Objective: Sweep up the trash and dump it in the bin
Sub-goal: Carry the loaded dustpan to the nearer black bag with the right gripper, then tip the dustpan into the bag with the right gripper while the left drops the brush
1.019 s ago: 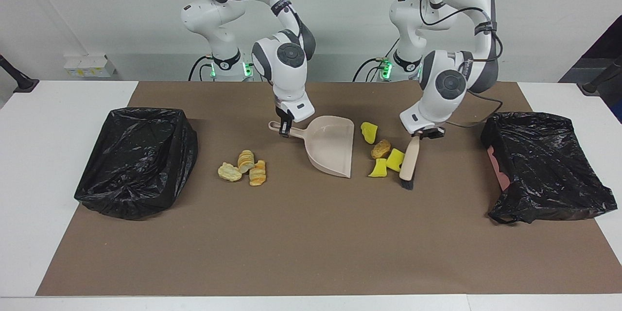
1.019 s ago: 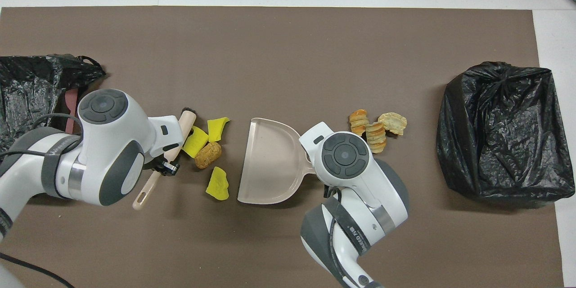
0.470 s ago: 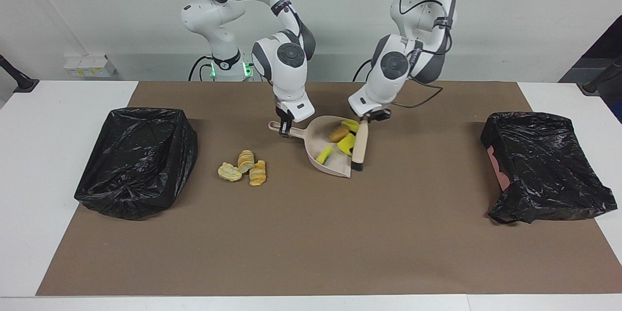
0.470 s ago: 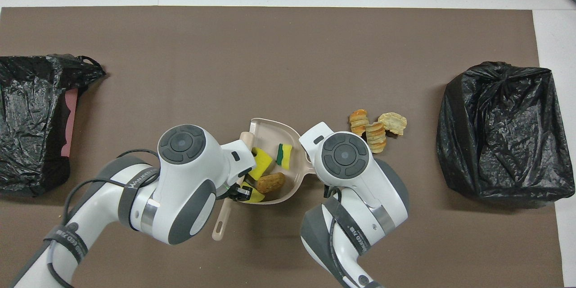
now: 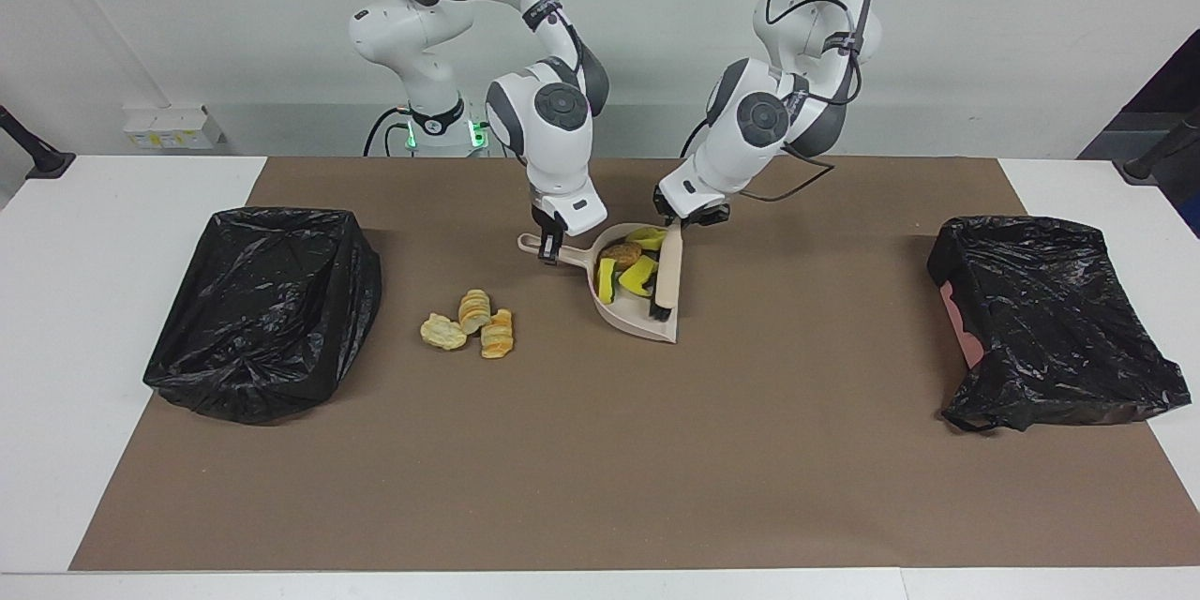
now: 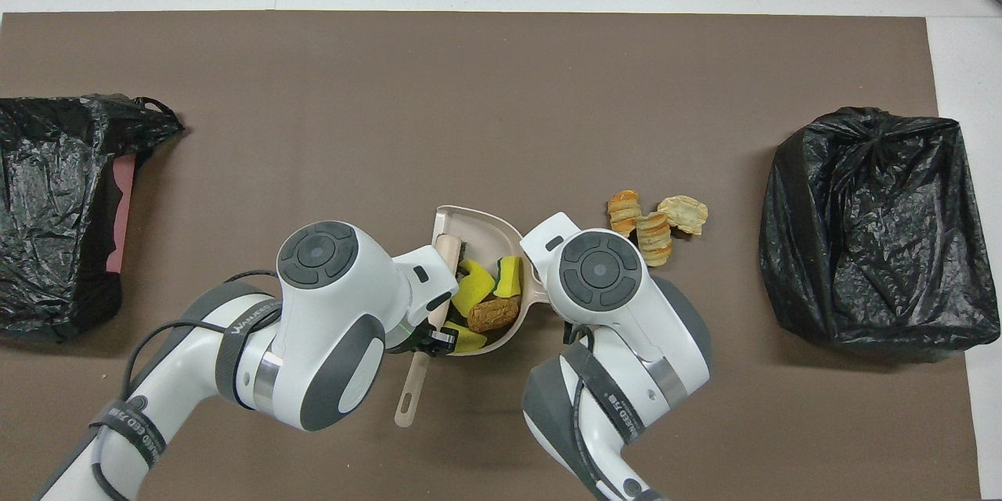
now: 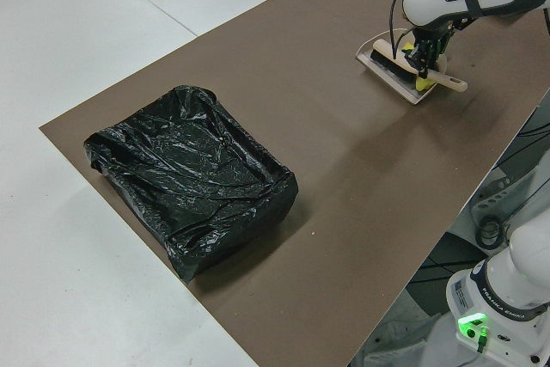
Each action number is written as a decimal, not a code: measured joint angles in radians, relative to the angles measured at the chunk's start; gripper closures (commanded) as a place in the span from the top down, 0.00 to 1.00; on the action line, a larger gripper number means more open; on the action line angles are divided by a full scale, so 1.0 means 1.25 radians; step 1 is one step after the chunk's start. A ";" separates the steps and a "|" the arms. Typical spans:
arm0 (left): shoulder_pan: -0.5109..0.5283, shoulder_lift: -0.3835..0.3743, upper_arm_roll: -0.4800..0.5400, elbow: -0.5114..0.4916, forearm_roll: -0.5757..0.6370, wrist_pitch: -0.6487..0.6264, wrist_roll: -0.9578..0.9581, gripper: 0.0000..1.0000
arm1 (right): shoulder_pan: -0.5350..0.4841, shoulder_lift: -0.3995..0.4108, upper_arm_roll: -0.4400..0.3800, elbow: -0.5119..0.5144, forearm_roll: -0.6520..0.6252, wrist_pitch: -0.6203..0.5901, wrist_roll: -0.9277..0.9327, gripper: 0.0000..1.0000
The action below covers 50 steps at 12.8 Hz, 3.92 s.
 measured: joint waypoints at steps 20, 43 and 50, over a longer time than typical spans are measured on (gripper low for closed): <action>-0.049 -0.095 -0.017 -0.108 0.195 0.008 -0.209 0.00 | -0.284 -0.169 -0.012 0.107 -0.010 -0.145 -0.151 0.00; 0.151 -0.026 0.011 -0.029 0.091 0.146 -0.001 1.00 | -0.696 -0.090 -0.004 0.181 -0.605 -0.042 -0.807 0.00; 0.350 0.010 0.012 0.078 0.146 0.150 0.163 1.00 | -0.670 -0.121 -0.004 0.184 -0.676 -0.097 -0.846 0.00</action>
